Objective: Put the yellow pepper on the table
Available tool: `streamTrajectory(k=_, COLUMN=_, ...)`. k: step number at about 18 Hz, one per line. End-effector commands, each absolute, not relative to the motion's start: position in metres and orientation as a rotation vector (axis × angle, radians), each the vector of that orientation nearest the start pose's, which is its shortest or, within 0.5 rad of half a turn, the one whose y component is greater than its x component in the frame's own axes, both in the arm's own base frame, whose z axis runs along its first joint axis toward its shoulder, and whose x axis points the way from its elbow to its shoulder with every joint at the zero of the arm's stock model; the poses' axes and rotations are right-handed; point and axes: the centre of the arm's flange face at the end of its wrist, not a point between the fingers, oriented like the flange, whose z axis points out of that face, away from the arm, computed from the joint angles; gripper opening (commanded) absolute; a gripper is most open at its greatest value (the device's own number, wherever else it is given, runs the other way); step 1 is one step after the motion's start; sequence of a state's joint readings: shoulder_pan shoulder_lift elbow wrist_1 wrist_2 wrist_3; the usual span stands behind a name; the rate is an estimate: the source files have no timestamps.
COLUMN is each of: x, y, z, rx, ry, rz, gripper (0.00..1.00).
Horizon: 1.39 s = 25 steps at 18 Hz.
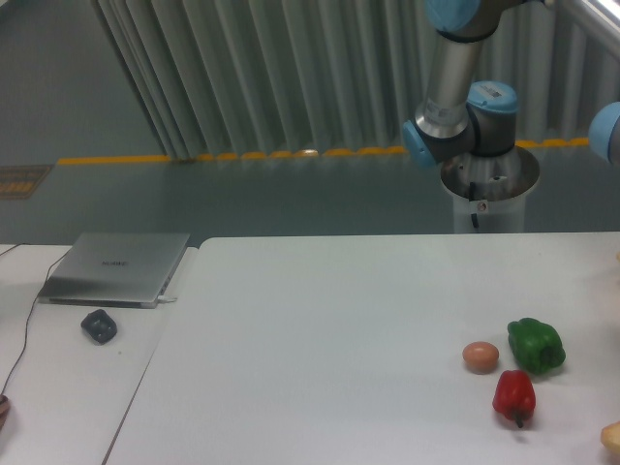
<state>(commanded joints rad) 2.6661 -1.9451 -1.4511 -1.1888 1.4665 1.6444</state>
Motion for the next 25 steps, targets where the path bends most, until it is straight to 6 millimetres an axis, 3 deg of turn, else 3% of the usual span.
streamTrajectory(k=11, x=-0.506, y=0.419, z=0.361, rx=-2.913, ry=0.774, rz=0.125, gripper=1.0)
streamTrajectory(k=19, x=-0.518, y=0.393, z=0.354, rx=-2.884, ry=0.691, rz=0.088, gripper=1.0)
streamTrajectory(k=22, x=-0.52, y=0.388, z=0.361, rx=-2.887, ry=0.716, rz=0.117, gripper=1.0)
streamTrajectory(k=25, x=-0.532, y=0.37, z=0.36, rx=-2.866, ry=0.844, rz=0.128, gripper=1.0)
